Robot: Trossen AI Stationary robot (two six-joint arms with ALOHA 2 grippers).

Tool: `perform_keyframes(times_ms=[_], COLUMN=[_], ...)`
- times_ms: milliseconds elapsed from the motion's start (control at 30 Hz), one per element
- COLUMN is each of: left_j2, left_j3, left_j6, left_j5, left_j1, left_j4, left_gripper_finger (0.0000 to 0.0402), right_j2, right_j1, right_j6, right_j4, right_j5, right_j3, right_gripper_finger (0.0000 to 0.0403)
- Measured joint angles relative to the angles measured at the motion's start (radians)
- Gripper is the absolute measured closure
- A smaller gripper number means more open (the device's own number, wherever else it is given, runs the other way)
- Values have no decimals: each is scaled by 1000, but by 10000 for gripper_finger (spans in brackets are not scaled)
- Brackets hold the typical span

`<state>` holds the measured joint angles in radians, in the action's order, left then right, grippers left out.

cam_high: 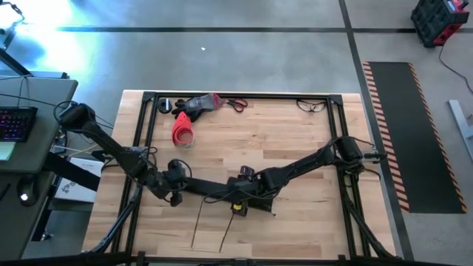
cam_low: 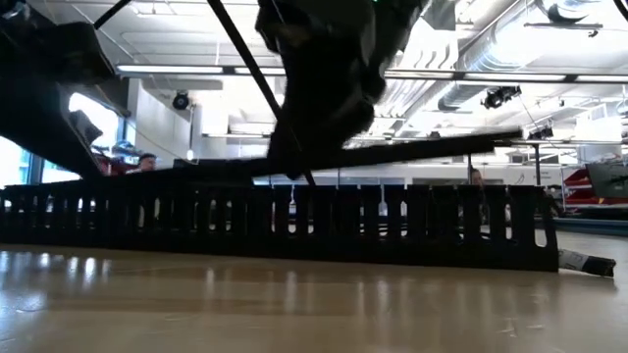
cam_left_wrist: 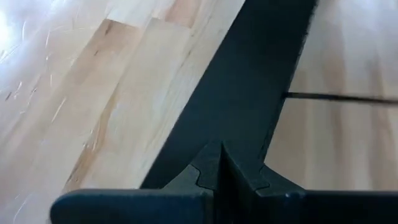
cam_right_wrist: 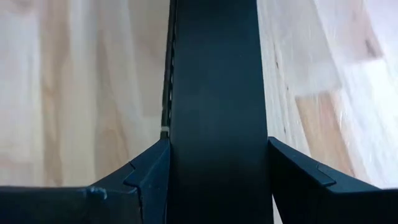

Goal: Ziptie cables
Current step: Close the cable duct

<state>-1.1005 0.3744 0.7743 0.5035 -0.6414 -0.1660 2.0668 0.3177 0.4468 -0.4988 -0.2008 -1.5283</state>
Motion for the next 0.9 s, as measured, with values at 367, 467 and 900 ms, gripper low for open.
perform_keyframes(times_ms=[367, 467, 900], left_j2=[172, 176, 142], left_j3=[49, 45, 44], left_j6=[-15, 2, 17], left_j5=[-6, -22, 0], left_j1=[0, -1, -1], left_j4=[-158, -187, -249], left_gripper_finger=[402, 402, 402], right_j2=[-18, -18, -14], right_j1=[-17, -17, -16], right_j6=[-31, -11, 20], right_j4=[-30, -48, -75], right_j5=[81, 110, 52], right_j3=[-78, -78, -78], right_gripper_finger=[197, 197, 197])
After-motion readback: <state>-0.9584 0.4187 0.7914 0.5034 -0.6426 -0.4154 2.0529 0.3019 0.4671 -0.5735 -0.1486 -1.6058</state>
